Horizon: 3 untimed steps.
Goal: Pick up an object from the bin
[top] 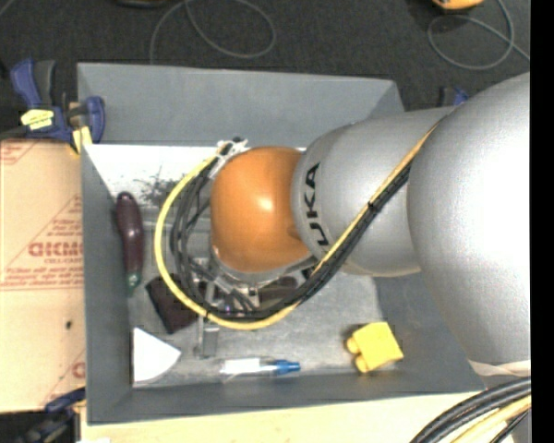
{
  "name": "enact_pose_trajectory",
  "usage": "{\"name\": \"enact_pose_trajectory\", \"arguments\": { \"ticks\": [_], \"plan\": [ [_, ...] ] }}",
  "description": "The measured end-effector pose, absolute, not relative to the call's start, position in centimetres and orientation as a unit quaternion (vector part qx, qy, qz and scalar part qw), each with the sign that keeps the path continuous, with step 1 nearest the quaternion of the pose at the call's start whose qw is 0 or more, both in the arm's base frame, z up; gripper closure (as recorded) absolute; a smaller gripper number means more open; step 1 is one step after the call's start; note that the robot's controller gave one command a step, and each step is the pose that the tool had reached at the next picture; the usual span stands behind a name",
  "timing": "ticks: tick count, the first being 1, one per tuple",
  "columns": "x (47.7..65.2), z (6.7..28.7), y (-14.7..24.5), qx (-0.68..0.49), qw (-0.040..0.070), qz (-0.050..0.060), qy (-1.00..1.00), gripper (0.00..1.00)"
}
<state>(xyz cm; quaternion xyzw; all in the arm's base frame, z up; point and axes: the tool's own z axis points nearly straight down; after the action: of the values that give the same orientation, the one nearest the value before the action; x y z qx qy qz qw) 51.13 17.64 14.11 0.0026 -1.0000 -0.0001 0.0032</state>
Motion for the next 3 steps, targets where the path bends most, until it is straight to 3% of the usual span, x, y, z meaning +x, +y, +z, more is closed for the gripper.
{"name": "enact_pose_trajectory", "arguments": {
  "ticks": [1, 2, 3],
  "plan": [
    [51.3, 14.5, 17.6, 0.001, -0.001, -0.001, -1.000, 0.00],
    [55.5, 9.0, 16.4, -0.018, -0.003, -0.003, -1.000, 0.00],
    [56.0, 6.7, 13.8, -0.080, 0.001, -0.002, -0.997, 0.00]
  ]
}}
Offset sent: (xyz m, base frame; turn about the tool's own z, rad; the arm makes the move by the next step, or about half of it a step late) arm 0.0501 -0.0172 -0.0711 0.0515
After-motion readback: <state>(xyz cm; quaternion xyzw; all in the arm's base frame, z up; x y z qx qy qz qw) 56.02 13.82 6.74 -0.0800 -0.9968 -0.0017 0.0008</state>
